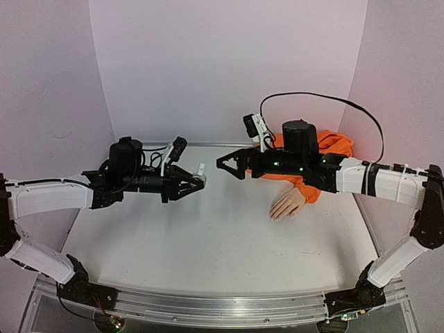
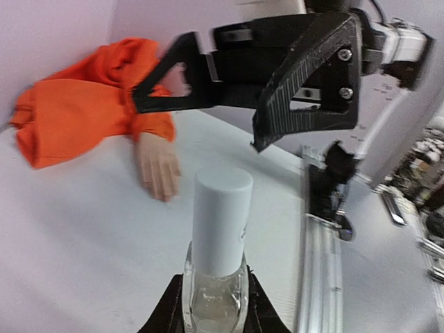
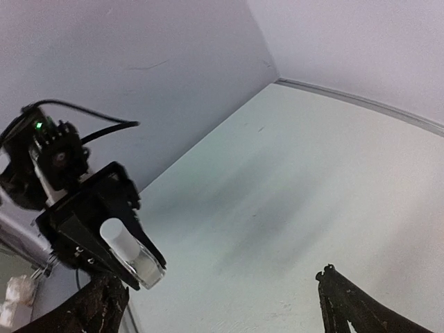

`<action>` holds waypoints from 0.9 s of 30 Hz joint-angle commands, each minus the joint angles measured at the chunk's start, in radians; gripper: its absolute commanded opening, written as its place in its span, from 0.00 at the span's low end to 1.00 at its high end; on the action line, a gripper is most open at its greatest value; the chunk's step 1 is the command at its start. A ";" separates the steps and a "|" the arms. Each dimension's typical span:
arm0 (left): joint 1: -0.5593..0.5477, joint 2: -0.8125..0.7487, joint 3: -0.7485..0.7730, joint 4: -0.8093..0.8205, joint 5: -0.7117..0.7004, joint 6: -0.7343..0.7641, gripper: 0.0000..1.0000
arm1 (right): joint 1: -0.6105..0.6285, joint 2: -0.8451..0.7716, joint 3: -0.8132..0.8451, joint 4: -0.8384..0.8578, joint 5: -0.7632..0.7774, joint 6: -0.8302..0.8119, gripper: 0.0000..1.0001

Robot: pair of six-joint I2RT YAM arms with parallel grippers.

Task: Paint the nails

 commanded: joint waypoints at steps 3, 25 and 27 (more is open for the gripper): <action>-0.015 0.113 0.165 0.046 0.549 -0.083 0.00 | 0.012 0.034 0.058 0.130 -0.433 -0.031 0.91; -0.032 0.149 0.196 0.049 0.523 -0.081 0.00 | 0.014 0.145 0.093 0.324 -0.598 0.096 0.18; -0.032 0.143 0.193 0.048 0.476 -0.078 0.00 | 0.013 0.142 0.083 0.324 -0.593 0.094 0.14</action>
